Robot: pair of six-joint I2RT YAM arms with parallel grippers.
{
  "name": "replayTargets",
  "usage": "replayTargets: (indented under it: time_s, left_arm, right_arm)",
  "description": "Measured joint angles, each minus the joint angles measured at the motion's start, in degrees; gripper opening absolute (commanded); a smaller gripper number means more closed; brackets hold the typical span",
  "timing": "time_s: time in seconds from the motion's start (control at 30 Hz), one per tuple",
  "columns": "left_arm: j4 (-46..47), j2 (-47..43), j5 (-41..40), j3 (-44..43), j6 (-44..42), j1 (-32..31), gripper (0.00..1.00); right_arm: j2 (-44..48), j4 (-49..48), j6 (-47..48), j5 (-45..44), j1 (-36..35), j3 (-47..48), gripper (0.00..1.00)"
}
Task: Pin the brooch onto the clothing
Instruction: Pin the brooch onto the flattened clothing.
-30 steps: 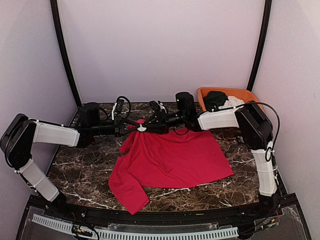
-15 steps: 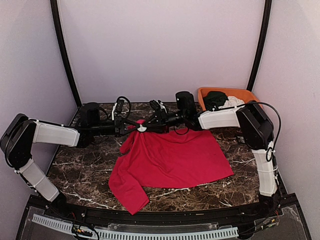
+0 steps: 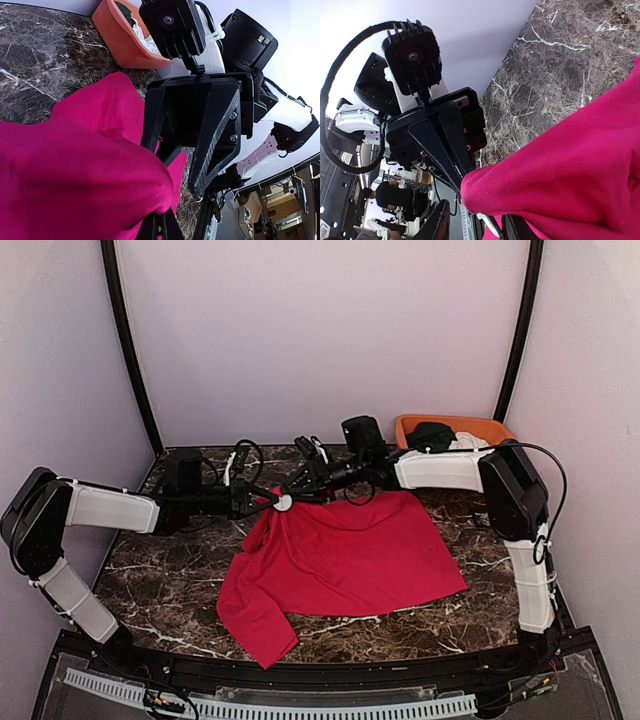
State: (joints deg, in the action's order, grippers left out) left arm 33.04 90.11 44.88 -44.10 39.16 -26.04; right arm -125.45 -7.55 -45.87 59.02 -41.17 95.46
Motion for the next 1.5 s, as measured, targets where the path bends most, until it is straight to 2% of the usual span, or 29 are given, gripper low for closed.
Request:
replayTargets:
  time_s: [0.23, 0.43, 0.83, 1.17, 1.5]
  left_arm:
    - [-0.2, 0.0, -0.2, 0.0, 0.0, 0.0, 0.01]
    - [-0.2, 0.0, -0.2, 0.0, 0.0, 0.0, 0.01]
    - [-0.4, 0.0, -0.1, 0.0, 0.1, 0.2, 0.01]
    - [-0.4, 0.0, 0.2, 0.0, 0.9, 0.4, 0.01]
    - [-0.9, 0.0, -0.3, 0.0, 0.9, 0.4, 0.01]
  right_arm:
    - [0.0, 8.7, 6.5, -3.2, -1.1, 3.2, 0.33]
    - [0.0, 13.7, 10.4, -5.5, -1.9, 4.9, 0.28]
    - [0.0, 17.1, 14.3, -6.7, -2.1, 6.3, 0.19]
    - [0.0, 17.1, 15.8, -6.6, -2.1, 6.3, 0.18]
    - [0.0, 19.9, 18.9, -8.6, -2.4, 7.1, 0.23]
